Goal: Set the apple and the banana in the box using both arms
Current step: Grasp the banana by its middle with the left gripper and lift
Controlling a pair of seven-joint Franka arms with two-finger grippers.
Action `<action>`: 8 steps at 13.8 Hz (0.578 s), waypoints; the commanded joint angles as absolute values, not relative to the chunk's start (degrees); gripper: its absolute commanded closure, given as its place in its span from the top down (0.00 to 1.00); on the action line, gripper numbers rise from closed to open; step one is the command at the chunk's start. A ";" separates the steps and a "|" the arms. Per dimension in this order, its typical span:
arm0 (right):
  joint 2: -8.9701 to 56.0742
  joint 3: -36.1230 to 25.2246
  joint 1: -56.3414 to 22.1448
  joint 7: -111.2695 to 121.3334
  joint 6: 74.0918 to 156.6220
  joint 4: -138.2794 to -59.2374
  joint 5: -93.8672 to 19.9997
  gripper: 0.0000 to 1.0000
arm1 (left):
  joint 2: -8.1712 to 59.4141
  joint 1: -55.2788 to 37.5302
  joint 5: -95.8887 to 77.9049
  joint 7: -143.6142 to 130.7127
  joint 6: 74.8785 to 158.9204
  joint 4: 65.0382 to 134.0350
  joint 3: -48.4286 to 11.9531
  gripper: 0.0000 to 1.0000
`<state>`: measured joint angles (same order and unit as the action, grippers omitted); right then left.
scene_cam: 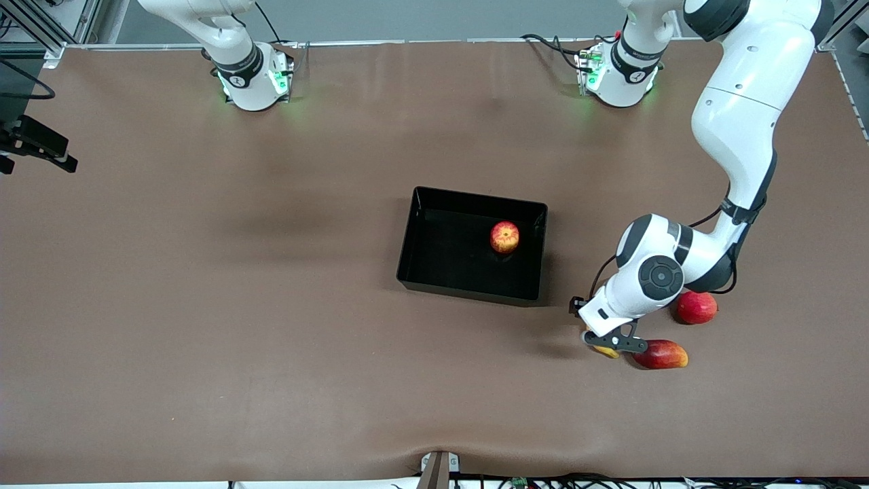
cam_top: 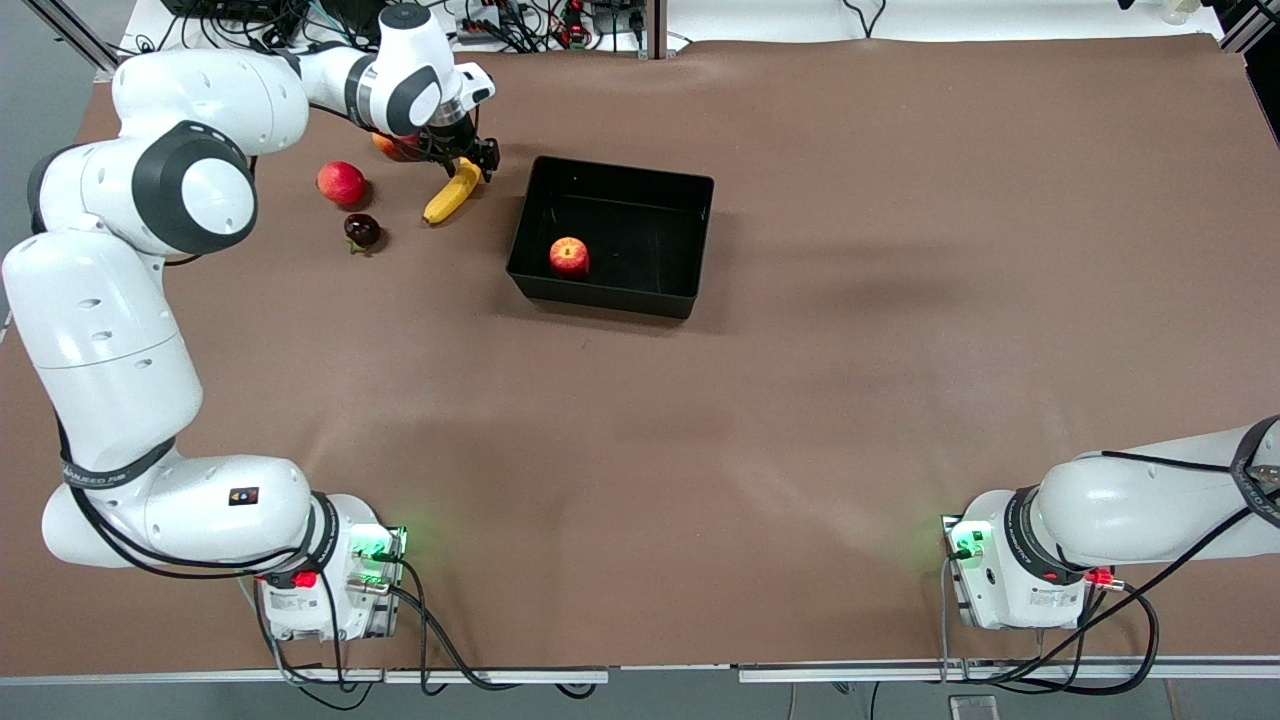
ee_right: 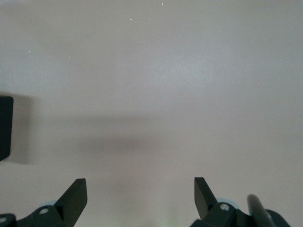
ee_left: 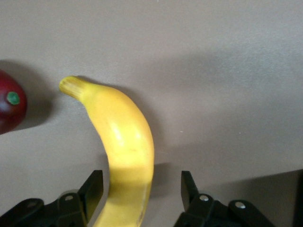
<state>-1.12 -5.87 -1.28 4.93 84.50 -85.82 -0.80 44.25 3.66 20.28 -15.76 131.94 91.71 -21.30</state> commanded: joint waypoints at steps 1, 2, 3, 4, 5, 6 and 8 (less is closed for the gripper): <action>-1.23 -5.19 -0.35 5.54 84.20 -85.61 -0.44 1.00 | 44.03 4.31 21.53 -15.29 132.45 92.55 -21.53 0.74; -1.23 -5.19 -0.35 5.54 84.20 -85.61 -0.44 1.00 | 44.03 4.31 21.53 -15.29 132.45 92.64 -21.45 0.74; -1.23 -5.19 -0.35 5.45 84.20 -85.61 -0.44 1.00 | 44.03 4.39 21.53 -15.21 132.54 92.81 -21.45 0.72; -1.23 -5.19 -0.26 5.45 84.20 -85.61 -0.44 1.00 | 44.03 4.39 21.53 -15.21 132.45 92.99 -21.45 0.59; -1.23 -5.19 -0.26 5.54 84.20 -85.61 -0.44 1.00 | 44.03 4.31 21.53 -15.29 132.45 93.34 -21.45 0.38; -1.23 -5.19 -0.26 5.45 84.20 -85.61 -0.44 1.00 | 43.95 4.39 21.53 -15.38 132.45 93.51 -21.45 0.11; -1.23 -5.19 -0.26 5.45 84.20 -85.61 -0.44 1.00 | 42.98 4.31 21.53 -15.12 131.66 93.60 -21.53 0.00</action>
<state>-1.12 -5.87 -1.26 4.93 84.50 -85.82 -0.80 44.31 3.92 20.44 -15.67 131.92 92.68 -21.26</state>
